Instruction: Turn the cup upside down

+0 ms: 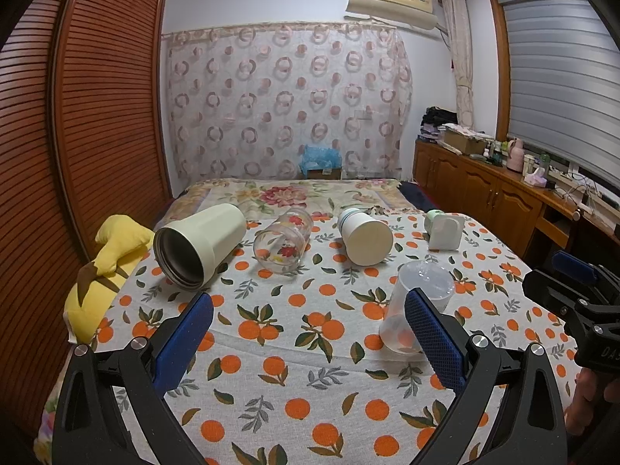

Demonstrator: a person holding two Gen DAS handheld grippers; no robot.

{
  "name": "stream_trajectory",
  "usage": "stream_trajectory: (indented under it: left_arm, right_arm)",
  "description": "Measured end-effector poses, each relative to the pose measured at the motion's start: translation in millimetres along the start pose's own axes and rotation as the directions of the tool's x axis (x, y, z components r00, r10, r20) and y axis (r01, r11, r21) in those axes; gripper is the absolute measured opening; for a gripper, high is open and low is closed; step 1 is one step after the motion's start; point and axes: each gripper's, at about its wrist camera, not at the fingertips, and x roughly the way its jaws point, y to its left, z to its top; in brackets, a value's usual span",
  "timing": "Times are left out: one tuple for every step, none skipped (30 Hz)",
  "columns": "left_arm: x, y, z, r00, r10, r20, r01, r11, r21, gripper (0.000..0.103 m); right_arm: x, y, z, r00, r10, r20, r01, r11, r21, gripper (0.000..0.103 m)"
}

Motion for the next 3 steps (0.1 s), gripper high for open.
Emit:
stream_trajectory:
  left_arm:
    - [-0.9, -0.8, 0.9, 1.000, -0.001, 0.001, 0.001, 1.000, -0.002, 0.096]
    - [-0.9, -1.4, 1.6, 1.000, 0.001, 0.002, -0.001, 1.000, 0.000, 0.096]
    - [-1.8, -2.4, 2.6, 1.000, 0.001, 0.004, -0.001, 1.000, 0.000, 0.096]
  right_arm:
    - [0.1, -0.1, 0.0, 1.000, 0.000, 0.000, 0.000, 1.000, 0.000, 0.101]
    - [-0.4, -0.7, -0.2, 1.000, -0.001, 0.000, 0.001, 1.000, 0.001, 0.101]
    - [-0.4, -0.8, -0.2, 1.000, -0.001, 0.000, 0.001, 1.000, 0.001, 0.101]
